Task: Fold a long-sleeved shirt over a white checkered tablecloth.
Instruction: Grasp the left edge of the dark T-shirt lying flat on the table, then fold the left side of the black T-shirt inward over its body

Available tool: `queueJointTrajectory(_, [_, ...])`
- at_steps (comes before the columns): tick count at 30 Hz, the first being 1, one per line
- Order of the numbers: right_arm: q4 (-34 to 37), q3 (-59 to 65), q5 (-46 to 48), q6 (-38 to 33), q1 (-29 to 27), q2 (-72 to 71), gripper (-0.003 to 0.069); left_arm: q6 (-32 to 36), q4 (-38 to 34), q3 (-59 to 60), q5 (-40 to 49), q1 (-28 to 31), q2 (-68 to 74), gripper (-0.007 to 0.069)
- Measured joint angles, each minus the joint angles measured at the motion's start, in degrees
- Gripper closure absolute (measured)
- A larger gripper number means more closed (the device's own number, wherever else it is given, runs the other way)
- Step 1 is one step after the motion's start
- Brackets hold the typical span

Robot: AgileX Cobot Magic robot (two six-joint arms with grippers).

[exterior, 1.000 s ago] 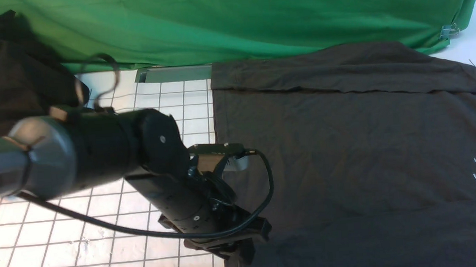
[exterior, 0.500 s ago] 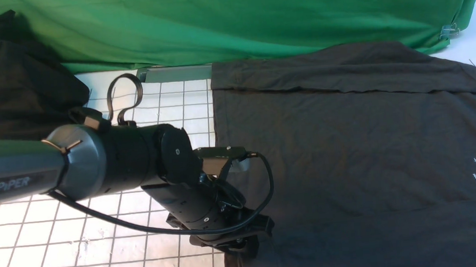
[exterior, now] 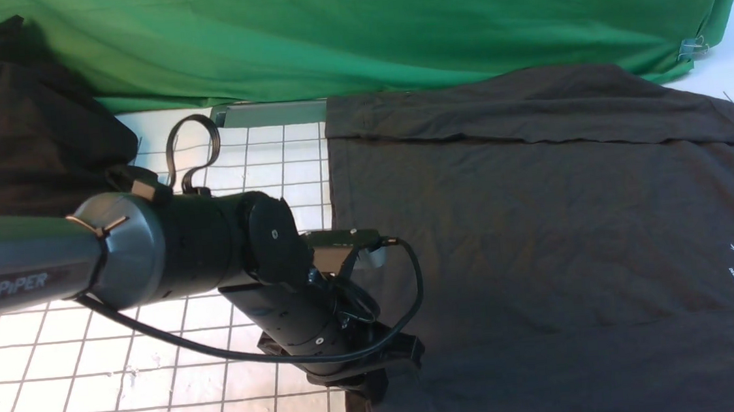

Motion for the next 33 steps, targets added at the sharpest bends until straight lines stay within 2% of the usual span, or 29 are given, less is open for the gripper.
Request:
queueJointTrajectory(7, [0.00,0.00,-0.02,0.00,0.00,0.00,0.0532,-0.19,-0.58,-2.24,1.77,0.00,-3.23,0.0607])
queueJointTrajectory(12, [0.00,0.00,-0.02,0.00,0.00,0.00,0.0526,-0.30,-0.90,-9.77,6.65,0.75,-6.51,0.0607])
queueJointTrajectory(16, [0.00,0.00,-0.02,0.06,0.00,0.00,0.0519,-0.47,-1.37,-19.43,11.16,3.83,-6.23,0.0608])
queueJointTrajectory(23, [0.00,0.00,-0.02,0.11,0.00,0.00,0.0504,-0.77,-2.07,-36.20,16.48,10.40,2.29,0.0608])
queueJointTrajectory(29, [0.00,0.00,0.06,0.11,0.00,0.00,0.0501,-2.34,-2.43,-44.89,17.22,13.06,14.05,0.0606])
queueJointTrajectory(31, [0.00,0.00,0.06,0.11,0.00,0.00,0.0499,-3.78,-1.91,-46.78,17.17,13.41,16.40,0.0597])
queueJointTrajectory(33, [0.00,0.00,0.06,0.11,0.00,0.00,0.0496,-7.19,-1.00,-51.37,17.17,14.25,21.75,0.0543])
